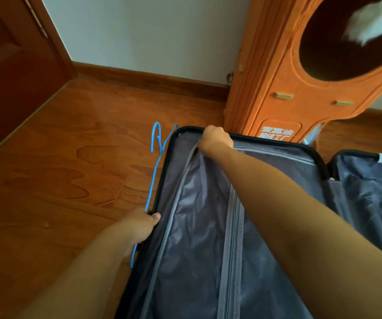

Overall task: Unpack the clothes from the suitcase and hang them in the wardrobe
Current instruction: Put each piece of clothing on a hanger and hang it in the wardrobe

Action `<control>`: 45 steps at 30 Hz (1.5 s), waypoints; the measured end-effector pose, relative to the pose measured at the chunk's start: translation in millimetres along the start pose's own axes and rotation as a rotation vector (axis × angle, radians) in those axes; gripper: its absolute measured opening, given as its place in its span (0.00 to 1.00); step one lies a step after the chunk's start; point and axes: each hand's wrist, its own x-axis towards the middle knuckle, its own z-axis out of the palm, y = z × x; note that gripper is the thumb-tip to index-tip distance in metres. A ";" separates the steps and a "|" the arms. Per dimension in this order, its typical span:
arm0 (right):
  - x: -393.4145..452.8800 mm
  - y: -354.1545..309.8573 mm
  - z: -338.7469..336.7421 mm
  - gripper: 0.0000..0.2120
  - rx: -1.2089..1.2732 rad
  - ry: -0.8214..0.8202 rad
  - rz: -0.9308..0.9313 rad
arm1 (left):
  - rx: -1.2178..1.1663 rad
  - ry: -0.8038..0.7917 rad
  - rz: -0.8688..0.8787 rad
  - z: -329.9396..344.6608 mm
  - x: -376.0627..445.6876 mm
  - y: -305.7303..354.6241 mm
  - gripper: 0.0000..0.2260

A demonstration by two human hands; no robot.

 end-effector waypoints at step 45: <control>-379.2 15.0 92.0 0.48 -0.301 -0.441 -0.130 | 0.022 0.003 -0.090 -8.1 -68.7 16.8 0.25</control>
